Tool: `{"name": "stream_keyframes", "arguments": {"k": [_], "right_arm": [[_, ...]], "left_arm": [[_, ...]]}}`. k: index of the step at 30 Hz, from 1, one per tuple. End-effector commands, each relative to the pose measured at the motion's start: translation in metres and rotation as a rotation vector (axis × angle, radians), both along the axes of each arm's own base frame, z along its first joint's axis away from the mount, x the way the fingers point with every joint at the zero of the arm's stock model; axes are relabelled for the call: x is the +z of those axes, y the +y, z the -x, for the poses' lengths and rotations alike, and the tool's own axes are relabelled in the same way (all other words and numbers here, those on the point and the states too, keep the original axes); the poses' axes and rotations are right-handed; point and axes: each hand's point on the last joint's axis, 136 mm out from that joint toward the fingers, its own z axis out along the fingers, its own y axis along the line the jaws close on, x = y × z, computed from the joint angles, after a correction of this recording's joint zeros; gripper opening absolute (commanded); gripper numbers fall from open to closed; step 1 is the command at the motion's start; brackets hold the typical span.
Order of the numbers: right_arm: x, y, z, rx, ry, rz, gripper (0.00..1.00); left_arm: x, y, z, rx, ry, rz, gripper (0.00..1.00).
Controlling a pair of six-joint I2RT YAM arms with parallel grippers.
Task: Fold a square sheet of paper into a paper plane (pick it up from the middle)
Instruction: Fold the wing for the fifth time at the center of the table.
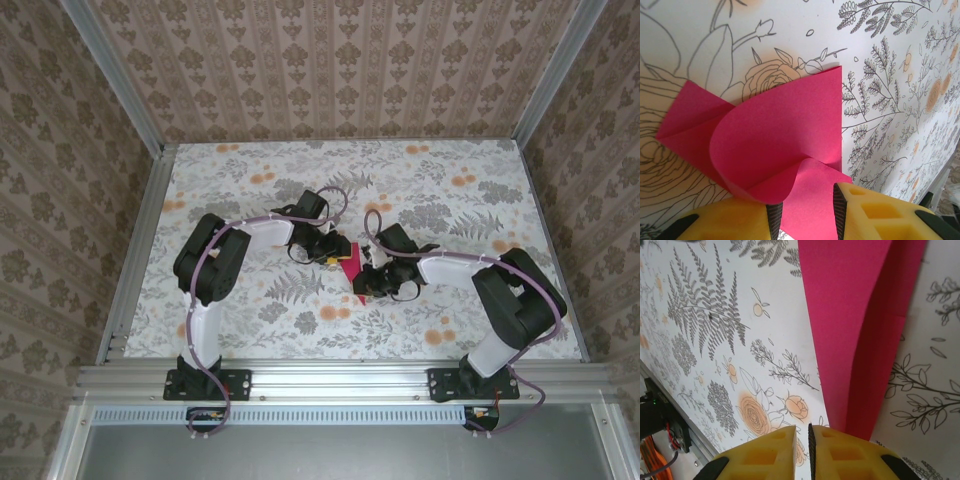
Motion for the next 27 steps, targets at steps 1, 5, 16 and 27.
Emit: {"name": "stream_keyframes", "arguments": {"k": [1, 5, 16, 27], "right_arm": [[-0.017, -0.010, 0.021, 0.001, 0.080, 0.045, 0.17], [-0.027, -0.021, 0.027, -0.014, 0.098, 0.100, 0.16], [-0.031, -0.019, 0.036, 0.007, 0.139, 0.084, 0.16], [0.028, 0.004, -0.009, 0.002, -0.026, -0.044, 0.18]], "left_arm": [[-0.072, 0.045, 0.026, 0.047, 0.134, -0.243, 0.37], [-0.072, 0.045, 0.026, 0.047, 0.134, -0.243, 0.37], [-0.071, 0.045, 0.025, 0.048, 0.132, -0.240, 0.37], [-0.068, 0.044, 0.026, 0.044, 0.129, -0.228, 0.37]]}}
